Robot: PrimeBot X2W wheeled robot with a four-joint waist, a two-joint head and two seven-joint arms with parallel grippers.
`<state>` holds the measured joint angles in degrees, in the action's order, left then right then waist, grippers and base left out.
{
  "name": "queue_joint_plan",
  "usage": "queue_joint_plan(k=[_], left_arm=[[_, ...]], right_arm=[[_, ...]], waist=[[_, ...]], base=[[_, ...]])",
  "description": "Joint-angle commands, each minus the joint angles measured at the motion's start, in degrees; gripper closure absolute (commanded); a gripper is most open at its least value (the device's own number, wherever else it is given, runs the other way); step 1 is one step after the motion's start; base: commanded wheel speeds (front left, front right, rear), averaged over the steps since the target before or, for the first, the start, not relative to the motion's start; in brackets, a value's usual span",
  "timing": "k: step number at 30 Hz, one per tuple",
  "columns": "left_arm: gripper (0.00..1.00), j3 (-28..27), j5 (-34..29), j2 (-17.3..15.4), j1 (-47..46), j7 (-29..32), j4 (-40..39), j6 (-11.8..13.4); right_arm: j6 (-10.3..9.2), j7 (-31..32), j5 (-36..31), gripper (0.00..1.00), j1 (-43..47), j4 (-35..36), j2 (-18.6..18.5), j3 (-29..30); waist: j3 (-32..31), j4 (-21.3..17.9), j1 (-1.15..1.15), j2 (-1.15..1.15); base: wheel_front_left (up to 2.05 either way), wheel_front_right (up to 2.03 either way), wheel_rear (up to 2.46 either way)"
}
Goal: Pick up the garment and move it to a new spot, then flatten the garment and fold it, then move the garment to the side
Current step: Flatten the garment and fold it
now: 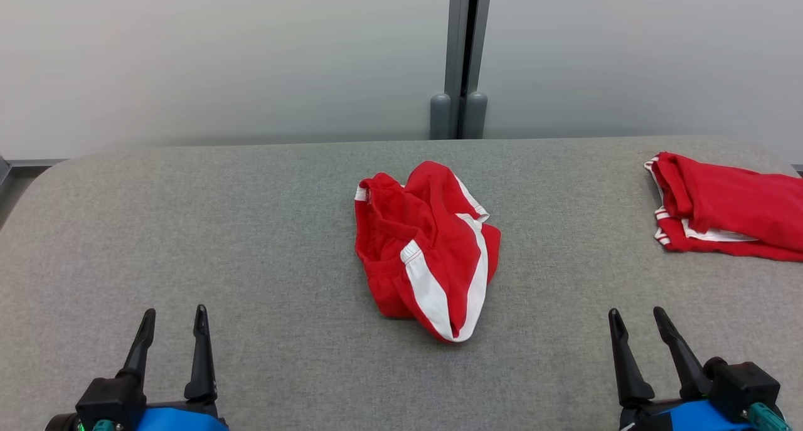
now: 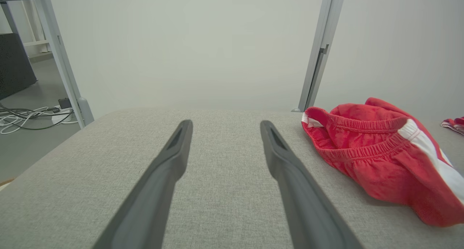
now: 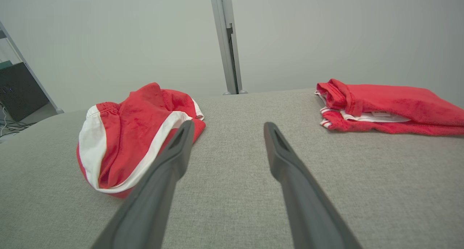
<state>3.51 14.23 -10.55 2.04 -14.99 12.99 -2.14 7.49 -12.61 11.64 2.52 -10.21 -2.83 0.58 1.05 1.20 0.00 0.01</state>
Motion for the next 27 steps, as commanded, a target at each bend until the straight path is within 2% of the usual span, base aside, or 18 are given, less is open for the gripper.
queue_joint_plan(k=[1, 27], left_arm=[[0.0, -0.4, -0.3, 0.2, -1.1, -0.3, 0.3, -0.3], [0.0, -2.6, -2.0, 1.9, -1.5, -0.3, 0.8, -1.8]], right_arm=[[0.01, 0.0, 0.0, 0.0, -0.1, -0.1, -0.1, 0.2], [0.01, 0.2, -0.4, 0.0, -0.4, -0.1, -0.1, 0.1]], waist=[[0.0, 0.0, 0.0, -0.01], [0.1, -0.4, 0.0, -0.01]], base=[[0.0, 0.0, 0.0], [0.0, 0.0, 0.0]])
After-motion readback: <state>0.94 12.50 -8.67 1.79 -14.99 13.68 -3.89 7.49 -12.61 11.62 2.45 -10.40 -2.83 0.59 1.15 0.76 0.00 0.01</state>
